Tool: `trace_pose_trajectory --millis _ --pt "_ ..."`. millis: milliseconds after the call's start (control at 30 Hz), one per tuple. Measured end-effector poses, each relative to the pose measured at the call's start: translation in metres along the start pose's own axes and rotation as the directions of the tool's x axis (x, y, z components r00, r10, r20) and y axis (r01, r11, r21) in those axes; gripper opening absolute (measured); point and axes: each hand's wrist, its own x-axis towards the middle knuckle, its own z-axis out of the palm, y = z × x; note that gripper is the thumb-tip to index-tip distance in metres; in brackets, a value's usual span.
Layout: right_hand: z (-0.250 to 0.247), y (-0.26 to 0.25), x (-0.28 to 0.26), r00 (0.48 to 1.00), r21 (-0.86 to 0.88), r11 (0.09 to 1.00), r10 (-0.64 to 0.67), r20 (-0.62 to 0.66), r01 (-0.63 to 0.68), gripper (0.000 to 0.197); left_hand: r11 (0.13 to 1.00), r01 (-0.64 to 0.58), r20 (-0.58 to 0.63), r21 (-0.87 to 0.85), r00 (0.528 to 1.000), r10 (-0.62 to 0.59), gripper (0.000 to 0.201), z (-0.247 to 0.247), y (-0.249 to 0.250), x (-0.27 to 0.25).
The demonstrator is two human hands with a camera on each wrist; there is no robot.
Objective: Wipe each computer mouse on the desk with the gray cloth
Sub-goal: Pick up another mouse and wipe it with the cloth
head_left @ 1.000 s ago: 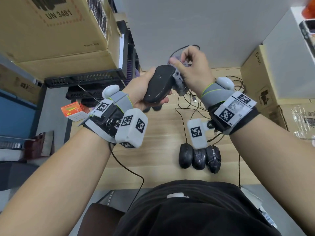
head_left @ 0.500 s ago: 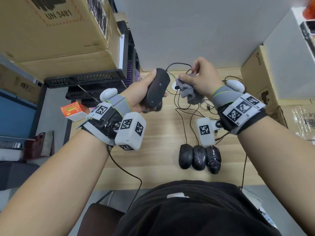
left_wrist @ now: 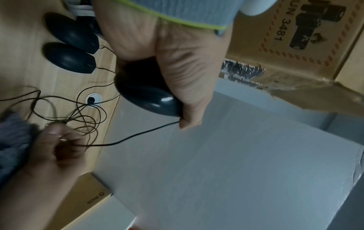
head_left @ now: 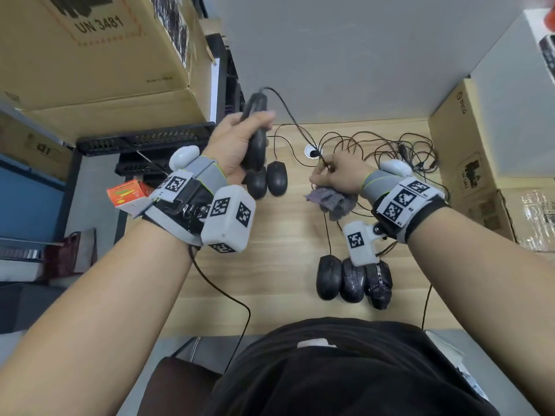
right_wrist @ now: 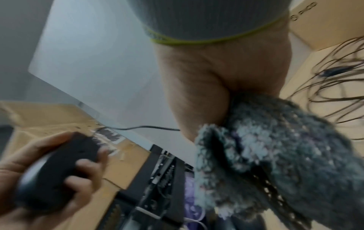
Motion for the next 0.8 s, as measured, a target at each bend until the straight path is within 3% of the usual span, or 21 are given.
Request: trace_pose_trajectory --millis 100,167,300,333,400,500,600,667,800 --pt "0.000 0.026 0.000 0.989 -0.067 0.987 0.149 0.015 -0.148 0.022 0.996 0.003 -0.105 -0.091 0.994 -0.013 0.060 -0.015 0.001 0.015" --pt "-0.004 0.030 0.001 0.981 -0.029 0.981 0.190 -0.051 -0.191 0.027 0.999 0.040 -0.150 -0.033 0.988 -0.045 0.068 -0.021 -0.004 0.024" --pt "-0.016 0.011 0.020 0.969 0.144 0.985 0.122 -0.215 -0.092 0.030 0.972 0.212 -0.159 0.099 0.968 -0.195 0.039 -0.011 -0.034 0.038" --pt "-0.020 0.004 0.026 0.968 0.164 0.985 0.096 -0.232 -0.059 0.033 0.959 0.260 -0.157 0.115 0.958 -0.241 0.044 -0.006 -0.045 0.044" --pt "-0.020 -0.008 0.033 0.979 0.208 0.978 0.019 -0.203 0.024 0.035 0.938 0.305 -0.156 0.164 0.947 -0.281 0.068 0.003 -0.065 0.051" --pt "-0.014 -0.016 0.046 0.995 0.221 0.973 -0.055 -0.079 0.072 0.030 0.927 0.314 -0.108 0.204 0.949 -0.297 0.079 0.013 -0.091 0.077" --pt "-0.004 -0.009 0.058 1.000 0.212 0.977 -0.010 0.005 0.009 0.052 0.929 0.327 -0.065 0.175 0.945 -0.320 0.065 0.023 -0.100 0.096" --pt "0.002 -0.001 0.064 0.999 0.219 0.975 0.016 0.036 -0.023 0.047 0.926 0.327 -0.076 0.191 0.945 -0.318 0.052 0.024 -0.104 0.105" --pt "0.008 0.012 0.085 0.995 0.230 0.969 0.089 0.033 -0.095 0.047 0.903 0.340 -0.038 0.264 0.939 -0.342 0.049 0.021 -0.119 0.127"
